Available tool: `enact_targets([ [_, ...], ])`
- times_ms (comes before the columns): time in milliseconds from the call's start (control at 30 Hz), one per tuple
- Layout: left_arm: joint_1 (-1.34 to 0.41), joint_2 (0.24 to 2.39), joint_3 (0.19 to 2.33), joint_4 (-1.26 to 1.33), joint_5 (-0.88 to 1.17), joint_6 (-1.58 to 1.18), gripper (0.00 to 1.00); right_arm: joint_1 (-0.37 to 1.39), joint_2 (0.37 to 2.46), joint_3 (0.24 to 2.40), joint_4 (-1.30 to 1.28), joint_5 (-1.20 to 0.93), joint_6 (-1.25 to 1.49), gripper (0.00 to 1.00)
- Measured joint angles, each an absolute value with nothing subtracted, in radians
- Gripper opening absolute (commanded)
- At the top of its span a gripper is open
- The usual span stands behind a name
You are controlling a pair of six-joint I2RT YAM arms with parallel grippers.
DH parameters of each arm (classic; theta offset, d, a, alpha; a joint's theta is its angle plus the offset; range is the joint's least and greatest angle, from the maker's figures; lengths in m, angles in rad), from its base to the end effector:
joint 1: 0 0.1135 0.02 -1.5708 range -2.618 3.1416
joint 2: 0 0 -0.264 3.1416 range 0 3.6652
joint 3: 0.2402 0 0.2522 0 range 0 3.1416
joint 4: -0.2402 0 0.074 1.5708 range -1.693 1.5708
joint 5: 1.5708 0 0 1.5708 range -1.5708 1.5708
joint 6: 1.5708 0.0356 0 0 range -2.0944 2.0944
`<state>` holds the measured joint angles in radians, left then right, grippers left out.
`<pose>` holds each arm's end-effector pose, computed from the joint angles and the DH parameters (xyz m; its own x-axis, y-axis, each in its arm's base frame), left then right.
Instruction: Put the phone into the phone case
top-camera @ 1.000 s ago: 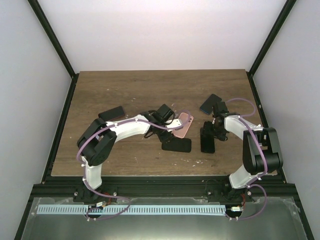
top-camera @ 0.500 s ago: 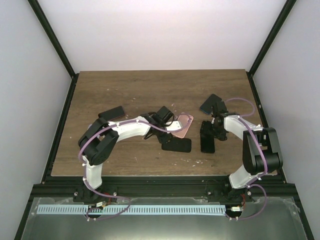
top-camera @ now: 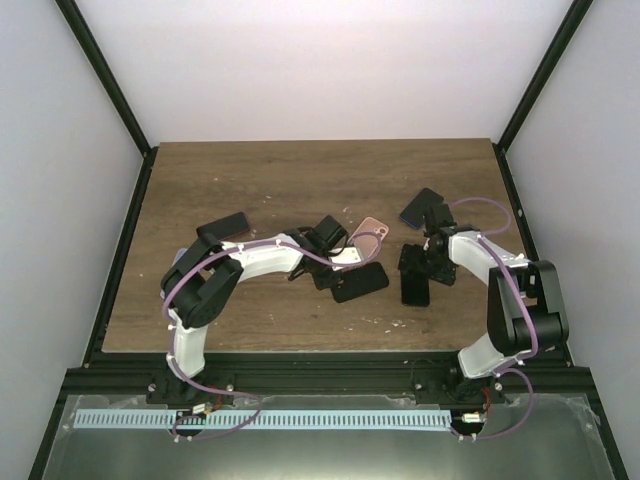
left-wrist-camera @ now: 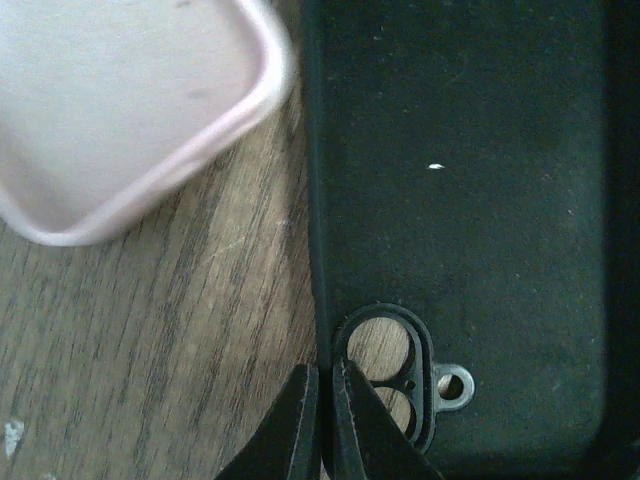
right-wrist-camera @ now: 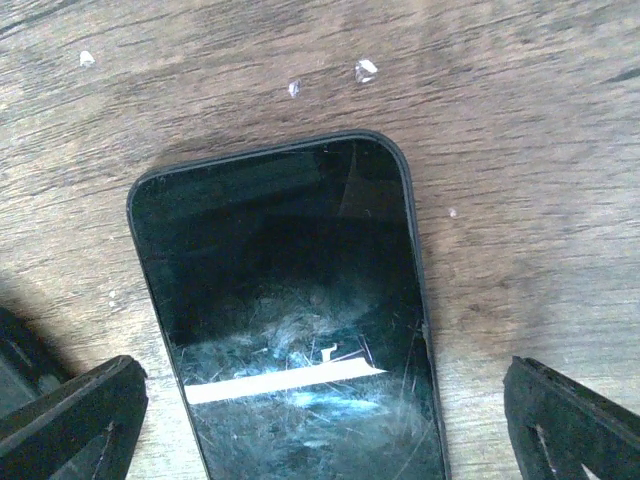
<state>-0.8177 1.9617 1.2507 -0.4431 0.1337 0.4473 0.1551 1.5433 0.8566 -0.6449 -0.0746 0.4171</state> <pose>0.2630 -0.2875 0.1433 -0.2351 0.8777 -0.4177 0.9557 0.2870 0.0652 0.2626 0.0437 0.1621 -0.9470 0.2608 -0.1873 0.2321 0.9591 0.1622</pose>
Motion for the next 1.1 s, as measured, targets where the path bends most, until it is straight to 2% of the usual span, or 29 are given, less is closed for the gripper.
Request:
enact_targets([
  [200,-0.808,1.931,1.247,-0.496,0.114,0.355,0.00,0.164,1.513,0.857,-0.658,-0.074,0.416,1.00],
  [467,-0.746,1.667,1.076,-0.534,0.062,0.057,0.00,0.185,1.512,0.857,-0.671,-0.066,0.403,1.00],
  [567,-0.727,1.634,1.062,-0.575,0.029,-0.082,0.00,0.197,1.522,0.857,-0.673,-0.059,0.402,1.00],
  [767,-0.707,1.642,1.032,-0.617,0.007,-0.309,0.00,0.218,1.566,0.858,-0.682,-0.035,0.405,0.95],
  [1000,-0.704,1.579,0.861,-0.543,0.049,-0.534,0.00,0.229,1.589,0.873,-0.699,0.004,0.405,0.84],
  [1033,-0.704,1.566,0.842,-0.524,0.059,-0.564,0.01,0.231,1.590,0.874,-0.699,0.007,0.405,0.84],
  [1100,-0.704,1.541,0.812,-0.486,0.084,-0.622,0.10,0.237,1.592,0.875,-0.699,0.011,0.406,0.83],
])
